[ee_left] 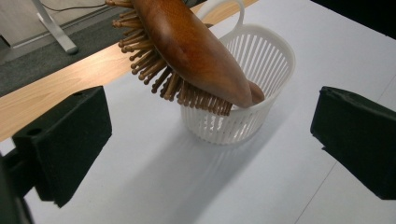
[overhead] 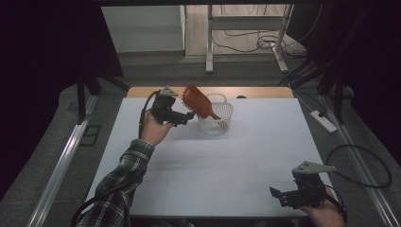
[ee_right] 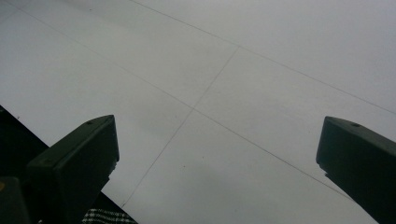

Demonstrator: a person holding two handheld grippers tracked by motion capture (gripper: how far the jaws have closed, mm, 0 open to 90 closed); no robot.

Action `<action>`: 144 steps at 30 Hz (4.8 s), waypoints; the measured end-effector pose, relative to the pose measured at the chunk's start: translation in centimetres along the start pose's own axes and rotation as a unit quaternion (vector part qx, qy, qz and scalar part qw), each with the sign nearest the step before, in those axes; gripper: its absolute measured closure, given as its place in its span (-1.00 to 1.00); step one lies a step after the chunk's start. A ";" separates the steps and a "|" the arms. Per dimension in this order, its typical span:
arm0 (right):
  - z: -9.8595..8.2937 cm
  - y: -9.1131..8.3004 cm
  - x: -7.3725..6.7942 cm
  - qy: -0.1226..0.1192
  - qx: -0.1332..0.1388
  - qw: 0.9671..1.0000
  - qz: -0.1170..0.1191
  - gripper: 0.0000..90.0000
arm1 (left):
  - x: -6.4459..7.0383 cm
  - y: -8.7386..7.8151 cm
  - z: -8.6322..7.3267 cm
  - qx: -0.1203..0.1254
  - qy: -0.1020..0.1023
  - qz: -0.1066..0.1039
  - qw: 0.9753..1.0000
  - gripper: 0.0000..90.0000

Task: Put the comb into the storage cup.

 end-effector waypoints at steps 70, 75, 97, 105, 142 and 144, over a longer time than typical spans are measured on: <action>0.0 0.2 -0.2 -0.005 -0.006 1.000 -0.004 -1.00 | 1.3 -5.1 -5.9 -0.008 -0.019 -0.005 1.000 -1.00; 0.0 0.1 -0.2 -0.005 -0.006 1.000 -0.004 -1.00 | 1.6 -5.6 -6.4 -0.007 -0.018 -0.004 1.000 -1.00; 0.1 0.2 -0.2 -0.006 -0.005 1.000 -0.006 -1.00 | 2.5 -8.0 -8.8 -0.003 -0.021 0.000 1.000 -1.00; 0.1 0.1 -0.2 -0.006 -0.004 1.000 -0.007 -1.00 | 3.1 -8.7 -9.7 -0.004 -0.023 -0.002 1.000 -1.00; 0.1 0.1 -0.3 -0.009 -0.004 1.000 -0.014 -1.00 | 5.5 -13.2 -14.8 -0.014 -0.039 0.025 0.999 -1.00; 0.1 0.1 -0.4 -0.008 -0.004 1.000 -0.014 -1.00 | 5.7 -13.3 -15.1 -0.016 -0.040 0.027 0.999 -1.00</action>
Point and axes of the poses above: each handheld gripper's, and its own axes: y roughly forward along the jaws, z roughly out of its top, x roughly to its right, the point moved 3 cm from there along y, roughly forward along the jaws, and after that the axes turned 6 degrees about y, right-handed, at the moved point
